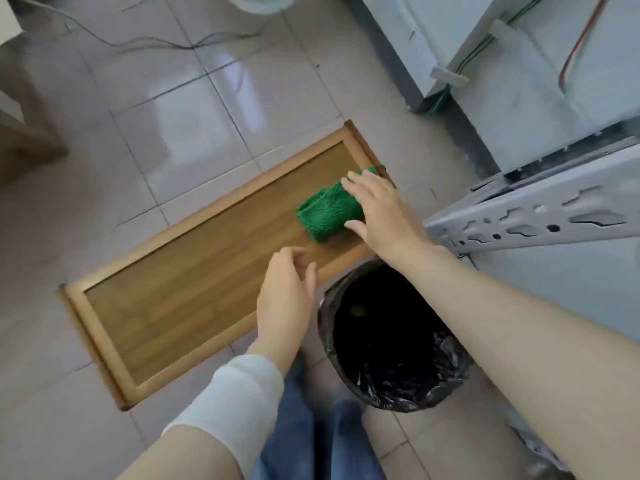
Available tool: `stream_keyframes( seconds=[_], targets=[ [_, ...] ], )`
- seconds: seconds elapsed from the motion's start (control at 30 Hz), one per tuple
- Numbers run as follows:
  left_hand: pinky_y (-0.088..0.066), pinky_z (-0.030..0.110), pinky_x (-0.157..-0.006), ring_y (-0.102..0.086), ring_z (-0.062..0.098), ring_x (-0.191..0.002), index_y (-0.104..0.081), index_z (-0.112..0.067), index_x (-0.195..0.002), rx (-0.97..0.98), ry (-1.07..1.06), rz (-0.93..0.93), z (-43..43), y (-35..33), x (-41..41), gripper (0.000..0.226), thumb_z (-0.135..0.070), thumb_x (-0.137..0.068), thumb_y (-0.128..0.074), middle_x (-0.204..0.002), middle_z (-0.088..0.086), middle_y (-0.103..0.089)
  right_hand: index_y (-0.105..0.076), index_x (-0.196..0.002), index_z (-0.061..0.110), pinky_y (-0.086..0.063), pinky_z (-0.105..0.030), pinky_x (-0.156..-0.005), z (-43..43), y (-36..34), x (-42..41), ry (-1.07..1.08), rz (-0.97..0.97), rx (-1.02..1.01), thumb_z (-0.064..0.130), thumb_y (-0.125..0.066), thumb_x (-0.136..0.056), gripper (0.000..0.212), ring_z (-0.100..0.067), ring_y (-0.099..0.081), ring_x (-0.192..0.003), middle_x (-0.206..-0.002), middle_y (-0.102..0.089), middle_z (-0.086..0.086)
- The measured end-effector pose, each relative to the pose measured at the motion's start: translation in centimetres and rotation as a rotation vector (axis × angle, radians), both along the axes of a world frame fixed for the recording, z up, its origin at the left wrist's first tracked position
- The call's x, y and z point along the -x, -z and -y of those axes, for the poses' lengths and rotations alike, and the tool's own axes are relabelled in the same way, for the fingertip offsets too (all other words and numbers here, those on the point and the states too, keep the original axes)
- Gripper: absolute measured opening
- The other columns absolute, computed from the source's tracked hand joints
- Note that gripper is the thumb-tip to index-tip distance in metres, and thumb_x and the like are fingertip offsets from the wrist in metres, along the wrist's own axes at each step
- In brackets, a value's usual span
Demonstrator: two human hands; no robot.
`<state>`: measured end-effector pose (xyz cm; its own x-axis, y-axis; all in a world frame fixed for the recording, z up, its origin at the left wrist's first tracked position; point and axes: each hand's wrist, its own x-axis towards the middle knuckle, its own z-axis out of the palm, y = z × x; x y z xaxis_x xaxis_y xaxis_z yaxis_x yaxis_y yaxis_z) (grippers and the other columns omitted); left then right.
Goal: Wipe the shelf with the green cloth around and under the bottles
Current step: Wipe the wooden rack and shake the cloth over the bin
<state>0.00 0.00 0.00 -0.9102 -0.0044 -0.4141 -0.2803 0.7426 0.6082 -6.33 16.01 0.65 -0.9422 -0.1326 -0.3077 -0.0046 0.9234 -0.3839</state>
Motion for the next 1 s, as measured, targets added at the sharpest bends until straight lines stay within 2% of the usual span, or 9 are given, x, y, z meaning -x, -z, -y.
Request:
stream_keyframes(
  seconds=[0.1,0.2,0.33,0.47,0.6,0.7,0.73,0.87,1.0],
  targets=[
    [-0.041,0.015,-0.073,-0.052,0.008,-0.079,-0.05,-0.014,-0.118,-0.133,-0.259,-0.09,-0.9,1.6,3.1,0.033,-0.025,-0.088,-0.057,-0.104,-0.002,-0.053,-0.037,-0.139,0.014,-0.024,-0.039,-0.111,-0.1,1.7,1.8,-0.097,-0.083,-0.015,0.017,-0.066,-0.082,0.064,-0.02,-0.029,-0.139,-0.147,-0.039,-0.005],
    [-0.035,0.011,-0.07,-0.051,0.006,-0.079,-0.05,-0.013,-0.12,-0.174,-0.333,-0.047,-2.2,2.7,5.2,0.039,-0.028,-0.086,-0.061,-0.105,-0.004,-0.054,-0.059,-0.12,0.007,-0.047,-0.043,-0.084,-0.7,3.4,1.3,-0.177,-0.261,-0.054,0.014,-0.08,-0.064,0.06,-0.033,-0.061,-0.1,-0.105,-0.065,-0.014],
    [-0.037,0.004,-0.064,-0.051,0.004,-0.076,-0.054,-0.016,-0.102,-0.238,-0.37,-0.105,-2.6,3.3,5.6,0.022,-0.02,-0.083,-0.065,-0.096,-0.005,-0.057,-0.064,-0.112,0.008,-0.046,-0.037,-0.066,-1.3,3.8,1.2,-0.157,-0.323,-0.074,0.017,-0.083,-0.059,0.057,-0.034,-0.057,-0.081,-0.089,-0.06,-0.015],
    [-0.042,0.007,-0.069,-0.049,0.003,-0.072,-0.053,-0.018,-0.083,-0.235,-0.193,-0.259,-2.3,2.8,4.3,0.02,-0.004,-0.078,-0.065,-0.09,-0.002,-0.051,-0.064,-0.088,0.006,-0.041,-0.033,-0.068,-1.3,2.8,1.3,-0.191,-0.335,-0.048,0.014,-0.083,-0.058,0.036,-0.033,-0.054,-0.086,-0.092,-0.059,-0.015],
    [-0.046,0.023,-0.076,-0.052,0.011,-0.082,-0.062,-0.009,-0.082,-0.261,0.06,-0.353,-1.8,2.7,2.5,0.016,0.003,-0.071,-0.063,-0.087,0.002,-0.055,-0.059,-0.083,0.004,-0.046,-0.041,-0.088,-2.4,2.7,0.0,-0.312,-0.308,0.038,-0.003,-0.077,-0.053,0.036,-0.033,-0.059,-0.081,-0.085,-0.062,-0.012],
    [-0.044,0.021,-0.079,-0.052,0.012,-0.088,-0.062,-0.009,-0.088,-0.211,0.134,-0.345,-1.4,3.0,0.2,0.015,-0.006,-0.074,-0.065,-0.09,0.002,-0.056,-0.065,-0.092,0.004,-0.048,-0.04,-0.063,-3.1,3.1,-1.2,-0.357,-0.23,0.001,-0.017,-0.067,-0.049,0.048,-0.032,-0.057,-0.07,-0.074,-0.057,-0.012],
    [-0.042,0.017,-0.078,-0.05,0.01,-0.087,-0.06,-0.01,-0.09,-0.202,0.115,-0.325,-1.2,3.2,-0.8,0.016,-0.011,-0.076,-0.066,-0.09,-0.001,-0.054,-0.067,-0.09,0.003,-0.041,-0.034,-0.053,-3.3,3.0,-1.5,-0.357,-0.213,-0.011,-0.018,-0.067,-0.049,0.046,-0.031,-0.054,-0.068,-0.071,-0.054,-0.013],
    [-0.044,0.022,-0.076,-0.054,0.014,-0.084,-0.049,-0.021,-0.095,-0.233,-0.096,0.08,-0.9,4.2,-6.3,0.02,-0.02,-0.082,-0.064,-0.092,-0.002,-0.056,-0.065,-0.075,0.004,-0.032,-0.027,-0.057,-3.4,1.1,-3.1,-0.273,-0.16,-0.001,-0.011,-0.071,-0.049,0.031,-0.021,-0.043,-0.078,-0.075,-0.055,-0.011],
    [-0.042,0.039,-0.098,-0.051,0.03,-0.115,-0.041,-0.003,-0.127,-0.11,-0.249,0.469,-0.8,6.8,-9.7,0.06,-0.031,-0.08,-0.066,-0.122,0.013,-0.052,-0.048,-0.068,0.013,-0.038,-0.016,-0.075,-3.9,-2.5,-8.2,0.162,-0.049,0.329,0.011,-0.06,-0.062,0.013,-0.015,-0.055,-0.094,-0.097,-0.063,0.0]
  ],
)
